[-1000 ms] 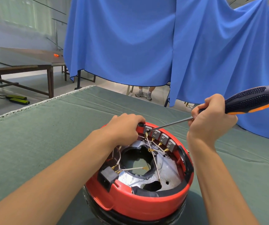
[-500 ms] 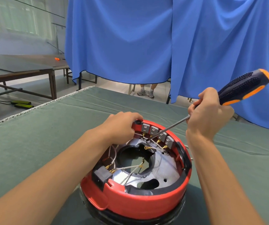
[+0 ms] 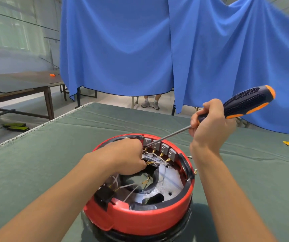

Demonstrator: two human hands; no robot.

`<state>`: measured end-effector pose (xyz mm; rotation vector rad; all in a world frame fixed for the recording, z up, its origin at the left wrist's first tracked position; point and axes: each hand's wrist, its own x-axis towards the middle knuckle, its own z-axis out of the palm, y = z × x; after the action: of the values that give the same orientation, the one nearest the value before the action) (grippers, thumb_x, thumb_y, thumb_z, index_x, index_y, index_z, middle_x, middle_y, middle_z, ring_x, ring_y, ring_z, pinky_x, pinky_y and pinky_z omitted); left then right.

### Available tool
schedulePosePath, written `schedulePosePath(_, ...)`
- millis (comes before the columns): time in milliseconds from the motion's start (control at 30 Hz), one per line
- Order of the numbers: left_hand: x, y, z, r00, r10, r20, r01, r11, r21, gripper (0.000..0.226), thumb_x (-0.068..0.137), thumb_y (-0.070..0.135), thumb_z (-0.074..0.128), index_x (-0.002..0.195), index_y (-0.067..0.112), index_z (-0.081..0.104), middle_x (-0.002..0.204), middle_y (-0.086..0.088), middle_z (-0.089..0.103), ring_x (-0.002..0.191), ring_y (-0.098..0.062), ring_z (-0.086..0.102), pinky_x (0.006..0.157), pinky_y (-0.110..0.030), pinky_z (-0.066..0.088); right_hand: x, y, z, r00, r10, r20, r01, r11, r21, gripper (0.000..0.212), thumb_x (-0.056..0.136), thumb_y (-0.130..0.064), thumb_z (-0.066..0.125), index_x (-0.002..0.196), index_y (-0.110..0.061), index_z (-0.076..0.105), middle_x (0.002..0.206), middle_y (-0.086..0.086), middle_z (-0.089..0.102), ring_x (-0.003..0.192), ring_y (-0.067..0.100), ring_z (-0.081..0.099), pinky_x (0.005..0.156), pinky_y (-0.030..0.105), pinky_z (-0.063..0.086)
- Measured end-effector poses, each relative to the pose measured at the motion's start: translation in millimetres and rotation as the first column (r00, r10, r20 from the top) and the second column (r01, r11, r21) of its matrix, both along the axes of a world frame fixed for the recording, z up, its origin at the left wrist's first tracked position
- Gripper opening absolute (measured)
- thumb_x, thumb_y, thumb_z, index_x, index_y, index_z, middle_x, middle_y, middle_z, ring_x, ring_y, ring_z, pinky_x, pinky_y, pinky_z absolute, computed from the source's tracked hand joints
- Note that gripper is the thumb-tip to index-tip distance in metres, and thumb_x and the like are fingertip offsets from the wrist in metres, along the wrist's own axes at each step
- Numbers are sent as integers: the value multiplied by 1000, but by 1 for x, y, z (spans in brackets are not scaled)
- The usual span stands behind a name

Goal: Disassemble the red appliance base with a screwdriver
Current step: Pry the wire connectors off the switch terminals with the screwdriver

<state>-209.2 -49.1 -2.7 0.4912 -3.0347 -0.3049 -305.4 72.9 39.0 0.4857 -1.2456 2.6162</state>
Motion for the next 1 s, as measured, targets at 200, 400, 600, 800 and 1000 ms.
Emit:
schedulePosePath(200, 7, 13, -12, 993, 82, 89, -67, 985, -159, 41, 81, 48, 57, 58, 18, 43, 59, 8, 41, 70, -22, 48, 57, -30, 30, 5, -1, -17, 998, 15, 60, -17, 999, 37, 31, 63, -17, 52, 35, -20, 39, 37, -2, 33, 31, 16, 32, 40, 16, 22)
schedulePosePath(400, 3, 16, -17, 999, 43, 12, -41, 981, -187, 23, 74, 41, 64, 87, 23, 70, 82, 3, 66, 82, -22, 61, 62, -29, 34, 9, 3, -29, 994, 2, 112, -8, 999, 49, 25, 65, -19, 54, 45, -14, 40, 35, -1, 36, 33, 15, 32, 38, 16, 22)
schedulePosePath(600, 3, 8, -9, 986, 133, -99, -132, 991, 22, 17, 72, 36, 63, 80, 23, 72, 78, 5, 69, 80, -17, 62, 60, -27, 36, 5, 7, -30, 988, -18, 156, 17, 1000, 13, 43, 75, -12, 55, 35, -21, 41, 36, 0, 37, 32, 15, 34, 40, 14, 24)
schedulePosePath(800, 8, -11, 5, 925, 275, -261, -162, 909, 384, 25, 77, 30, 61, 60, 12, 65, 47, 5, 51, 53, -17, 49, 57, -25, 37, 3, 12, -16, 989, -71, 129, 78, 996, -46, 40, 75, -15, 55, 37, -20, 44, 35, 1, 44, 33, 15, 34, 38, 14, 23)
schedulePosePath(1000, 5, -3, 5, 744, 347, -571, 63, 814, 577, 23, 85, 17, 62, 62, 15, 62, 47, 11, 52, 43, 0, 45, 50, -20, 36, 12, 11, -14, 987, -101, -125, 122, 978, 168, 28, 85, -20, 69, 59, -22, 60, 54, -1, 66, 33, 12, 48, 41, 21, 43)
